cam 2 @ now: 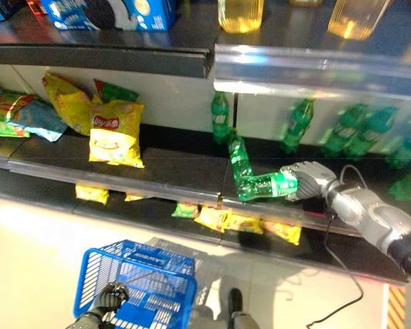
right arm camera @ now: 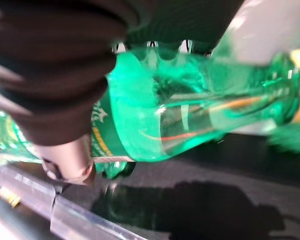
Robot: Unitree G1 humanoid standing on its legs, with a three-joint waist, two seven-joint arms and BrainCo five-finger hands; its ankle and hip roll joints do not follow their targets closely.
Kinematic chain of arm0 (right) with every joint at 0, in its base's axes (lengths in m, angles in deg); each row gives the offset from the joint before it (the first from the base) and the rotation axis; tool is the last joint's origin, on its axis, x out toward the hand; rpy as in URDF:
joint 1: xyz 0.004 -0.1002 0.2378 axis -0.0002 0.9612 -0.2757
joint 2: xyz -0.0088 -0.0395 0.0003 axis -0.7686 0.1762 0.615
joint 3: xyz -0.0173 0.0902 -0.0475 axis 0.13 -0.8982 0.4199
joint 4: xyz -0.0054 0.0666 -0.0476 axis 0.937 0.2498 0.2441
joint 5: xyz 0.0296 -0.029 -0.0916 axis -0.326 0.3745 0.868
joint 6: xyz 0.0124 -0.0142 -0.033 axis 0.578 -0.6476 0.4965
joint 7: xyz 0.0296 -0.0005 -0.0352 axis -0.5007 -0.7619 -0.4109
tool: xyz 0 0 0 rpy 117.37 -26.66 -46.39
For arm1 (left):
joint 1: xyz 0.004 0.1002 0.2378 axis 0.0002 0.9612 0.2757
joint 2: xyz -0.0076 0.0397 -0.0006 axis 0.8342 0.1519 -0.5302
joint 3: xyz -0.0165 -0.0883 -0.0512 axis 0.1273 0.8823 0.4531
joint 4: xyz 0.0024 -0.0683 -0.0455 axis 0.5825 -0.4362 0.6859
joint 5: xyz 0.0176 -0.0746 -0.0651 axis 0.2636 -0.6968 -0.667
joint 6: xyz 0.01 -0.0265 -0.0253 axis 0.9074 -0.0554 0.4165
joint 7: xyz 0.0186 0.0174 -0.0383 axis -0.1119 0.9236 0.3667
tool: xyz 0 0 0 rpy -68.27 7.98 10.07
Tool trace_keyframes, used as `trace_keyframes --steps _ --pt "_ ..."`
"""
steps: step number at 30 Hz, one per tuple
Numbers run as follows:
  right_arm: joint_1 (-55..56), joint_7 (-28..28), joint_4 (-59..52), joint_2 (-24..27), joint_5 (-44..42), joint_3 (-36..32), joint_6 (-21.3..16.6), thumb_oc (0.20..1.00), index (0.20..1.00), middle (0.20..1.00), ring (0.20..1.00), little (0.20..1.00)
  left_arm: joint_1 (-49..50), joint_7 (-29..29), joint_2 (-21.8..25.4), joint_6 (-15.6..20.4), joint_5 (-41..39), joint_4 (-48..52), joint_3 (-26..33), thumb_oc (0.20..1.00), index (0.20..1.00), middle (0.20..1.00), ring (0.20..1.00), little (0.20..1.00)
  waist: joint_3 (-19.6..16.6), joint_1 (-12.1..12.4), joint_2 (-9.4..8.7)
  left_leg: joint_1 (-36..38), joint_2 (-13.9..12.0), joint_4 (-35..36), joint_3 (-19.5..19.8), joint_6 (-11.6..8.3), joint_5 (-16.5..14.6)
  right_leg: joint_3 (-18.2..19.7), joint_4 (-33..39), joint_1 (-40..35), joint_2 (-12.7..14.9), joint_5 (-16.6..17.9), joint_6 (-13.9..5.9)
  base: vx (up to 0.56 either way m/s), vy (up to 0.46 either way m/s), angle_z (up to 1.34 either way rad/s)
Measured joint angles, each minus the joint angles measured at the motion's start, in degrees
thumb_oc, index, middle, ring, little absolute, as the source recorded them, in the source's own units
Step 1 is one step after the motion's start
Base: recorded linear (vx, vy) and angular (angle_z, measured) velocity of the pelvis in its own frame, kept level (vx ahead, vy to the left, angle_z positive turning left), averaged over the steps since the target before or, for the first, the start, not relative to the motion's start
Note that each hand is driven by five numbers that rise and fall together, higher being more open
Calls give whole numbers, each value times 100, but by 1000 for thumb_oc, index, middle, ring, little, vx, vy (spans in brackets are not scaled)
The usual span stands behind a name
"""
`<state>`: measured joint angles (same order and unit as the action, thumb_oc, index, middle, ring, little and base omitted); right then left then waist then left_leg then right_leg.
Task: Pick up the snacks into the basket
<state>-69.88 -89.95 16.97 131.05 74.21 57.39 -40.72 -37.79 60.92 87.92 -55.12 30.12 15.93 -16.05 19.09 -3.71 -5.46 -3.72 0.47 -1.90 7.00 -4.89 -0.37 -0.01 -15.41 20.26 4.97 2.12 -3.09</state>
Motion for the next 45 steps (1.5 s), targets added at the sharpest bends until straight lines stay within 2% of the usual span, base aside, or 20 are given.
trace_keyframes --steps 4,7,8,9,10,11,12,13,15,18,19,21,28,32,33,35,37,38,42,45 --pt "1069 67 -557 176 4 -1050 7 200 200 200 200 200 125 -139 113 -55 227 264 66 200 200 200 200 200 -125 -218 -224 11 352 -264 -275 278 -158 307 512 -223 143 436 -113 -172 237 -40" --pt "1271 132 -1183 131 1 -1173 -25 200 200 200 200 200 196 -156 141 -61 233 287 95 200 200 200 200 200 -137 -234 -270 31 525 -394 -707 499 -264 402 1143 -308 293 998 -752 -187 223 -85" --pt "1287 179 -1260 87 0 -1168 -33 200 200 200 200 200 236 -153 148 -63 242 295 111 200 200 200 200 200 -122 -264 -312 4 627 -554 -831 573 -348 356 1204 -314 307 1161 -778 -273 222 -108" --pt "1255 246 -1340 -72 -7 -1056 -35 200 200 200 200 200 264 -151 128 -73 283 365 233 200 200 200 200 200 -101 -159 -351 21 581 -669 -1084 654 -446 212 1251 -212 311 1470 -1135 -200 159 -94" --pt "1282 325 -1388 -190 -57 -976 -46 200 200 200 200 200 393 -154 185 -76 344 466 284 200 200 200 200 200 -127 -203 -409 -116 626 -862 -1278 755 -457 -65 1565 -342 400 1387 -1243 -282 204 -112" --pt "1373 423 -1459 -248 -174 -870 -49 200 200 200 200 200 382 -146 169 -80 414 474 415 200 200 200 200 200 -114 -172 -392 -117 514 -888 -1407 830 -602 -386 1273 -125 493 1083 -874 -180 118 -59" --pt "1387 544 -1504 -277 -216 -796 -48 200 200 200 200 200 358 -142 140 -95 435 486 506 200 200 200 200 200 -87 -187 -280 -230 330 -917 -1585 841 -536 -557 679 49 440 776 -717 -250 110 -63" --pt "1593 741 -1630 -390 -336 -677 -16 200 200 200 200 200 320 -148 125 -97 447 501 589 200 200 200 200 200 -107 -152 -94 -267 -17 -829 -1822 779 -430 -724 -909 441 328 244 -397 -147 -20 -42" --pt "1974 1110 -1941 -607 -400 -623 -4 200 200 200 200 200 273 -147 198 -120 449 626 644 200 200 200 200 200 -116 -73 -73 -160 -246 -623 -1983 645 -191 -677 -2060 303 386 -427 -592 -154 -120 -37" --pt "2491 1461 -2223 -1423 -585 -648 -13 200 200 200 200 200 195 -105 244 -162 465 713 671 200 200 200 200 200 -180 198 -173 -170 -328 -458 -1946 420 12 -417 -1028 -803 412 -985 -807 -75 -246 -45" --pt "2485 1518 -2058 -1935 -680 -537 30 200 200 200 200 200 159 -55 228 -172 462 695 732 200 200 200 200 200 -243 373 -286 -200 -271 -366 -1731 307 65 -379 29 -1201 363 -1118 -308 -9 -123 -56" --pt "2579 1560 -1610 -2412 -786 -499 104 200 200 200 200 200 107 35 -103 -296 448 681 732 200 200 200 200 200 -282 369 9 -312 -411 -241 -1394 141 223 -392 254 -1222 105 -883 -237 -32 -181 -21" --pt "3169 1715 -188 -2906 -1096 -463 733 200 200 200 200 200 -50 76 -357 -336 435 1214 303 200 200 200 200 200 -348 315 237 -756 -674 -52 -820 -165 696 -715 -429 -651 -163 -1176 175 -100 -138 36" --pt "2837 1493 614 -3296 -1041 -68 882 200 200 200 200 200 -235 143 -447 -342 386 1358 -73 200 200 200 200 200 -360 367 559 -1127 -689 -121 -530 -273 963 -915 -1073 -200 -242 -1428 315 -163 -100 41" --pt "2589 1441 990 -3481 -1040 96 883 200 200 200 200 200 -421 153 -509 -344 383 1372 -221 200 200 200 200 200 -364 402 676 -1262 -672 -55 -36 -438 1103 -838 -1298 51 -272 -1529 498 -89 -36 31" --pt "2392 1382 1300 -3708 -1037 216 905 200 200 200 200 200 -508 165 -609 -344 381 1373 -281 200 200 200 200 200 -379 484 761 -1366 -647 -63 214 -512 1020 -871 -1478 244 -292 -1540 615 -127 -40 12" --pt "2290 1242 1450 -4040 -1030 261 980 200 200 200 200 200 -645 223 -640 -355 388 1377 -396 200 200 200 200 200 -368 474 717 -1533 -570 -102 241 -440 435 -897 -1333 331 -217 -1405 702 -132 -10 29" --pt "2217 1199 1470 -4236 -1035 336 972 200 200 200 200 200 -782 249 -590 -365 363 1383 -441 200 200 200 200 200 -327 461 558 -1626 -351 -361 164 -334 343 -989 -1202 394 43 -1220 805 -105 14 44" --pt "1628 923 2045 -4708 -1041 828 1034 200 200 200 200 200 -1295 339 -762 -447 143 1378 -717 200 200 200 200 200 -334 307 563 -1074 -340 -352 -252 -121 313 -1089 -529 352 -21 -800 623 -35 45 28" --pt "1273 760 2323 -5071 -1037 1032 1040 200 200 200 200 200 -1840 427 -842 -509 93 1332 -1214 200 200 200 200 200 -166 309 413 -1014 -419 -47 -373 -224 377 -1138 -474 438 -83 -714 535 -29 103 18"
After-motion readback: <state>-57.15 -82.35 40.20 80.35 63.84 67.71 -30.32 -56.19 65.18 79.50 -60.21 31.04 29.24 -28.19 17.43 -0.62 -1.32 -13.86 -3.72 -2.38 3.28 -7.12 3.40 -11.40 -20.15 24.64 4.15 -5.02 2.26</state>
